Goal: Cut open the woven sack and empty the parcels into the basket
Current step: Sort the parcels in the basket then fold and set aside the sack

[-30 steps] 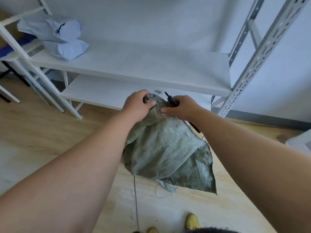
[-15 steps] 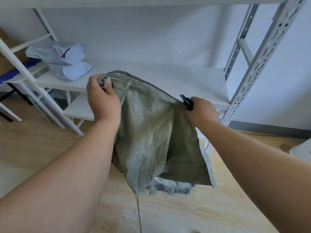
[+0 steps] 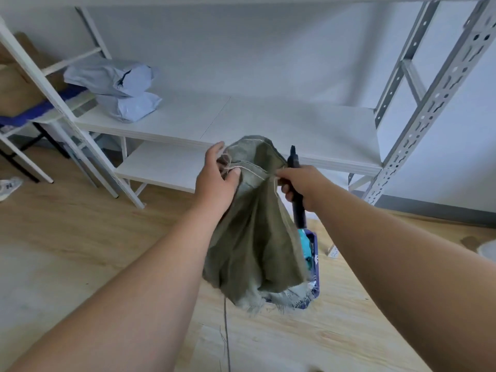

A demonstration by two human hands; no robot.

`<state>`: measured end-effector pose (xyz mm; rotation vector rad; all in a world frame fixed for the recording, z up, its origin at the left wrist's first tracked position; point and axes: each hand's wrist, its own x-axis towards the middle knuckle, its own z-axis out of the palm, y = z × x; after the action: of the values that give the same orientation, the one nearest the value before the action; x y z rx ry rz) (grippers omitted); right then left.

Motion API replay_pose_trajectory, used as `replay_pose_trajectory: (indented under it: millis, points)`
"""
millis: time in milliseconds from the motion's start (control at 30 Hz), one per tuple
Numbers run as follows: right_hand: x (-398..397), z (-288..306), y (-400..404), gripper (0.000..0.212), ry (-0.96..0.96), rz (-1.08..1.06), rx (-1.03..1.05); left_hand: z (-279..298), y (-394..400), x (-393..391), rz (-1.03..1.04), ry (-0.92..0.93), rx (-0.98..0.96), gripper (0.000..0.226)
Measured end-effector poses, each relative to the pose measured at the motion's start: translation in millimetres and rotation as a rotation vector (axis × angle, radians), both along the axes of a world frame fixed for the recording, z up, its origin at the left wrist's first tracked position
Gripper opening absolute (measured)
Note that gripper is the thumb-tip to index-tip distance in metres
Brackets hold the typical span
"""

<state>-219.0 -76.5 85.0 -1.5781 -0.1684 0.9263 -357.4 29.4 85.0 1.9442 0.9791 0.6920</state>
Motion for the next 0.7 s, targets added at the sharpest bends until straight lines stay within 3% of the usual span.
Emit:
replay_pose_trajectory:
  millis: [67,133,200,267,400,533,700]
  points:
    - [1,13,11,0.011,0.233,-0.121,0.146,4,-6,-4,0.014,-0.122,-0.039,0.066]
    - [4,23,18,0.004,0.387,-0.215,0.23,12,-8,-8,-0.036,-0.153,-0.006,0.057]
    - [11,28,23,0.017,0.427,-0.283,0.258,22,-8,-13,-0.119,-0.148,-0.006,0.035]
    - [16,32,27,0.027,0.427,-0.349,0.26,31,-11,-23,-0.151,-0.188,-0.126,0.019]
    - [20,40,32,0.023,0.451,-0.433,0.319,45,-7,-39,-0.141,-0.248,-0.297,0.012]
    - [18,45,39,0.018,0.504,-0.469,0.377,50,-8,-42,-0.155,-0.163,-0.248,0.022]
    - [15,44,43,0.036,0.566,-0.5,0.441,45,-11,-47,-0.143,0.077,-0.023,0.026]
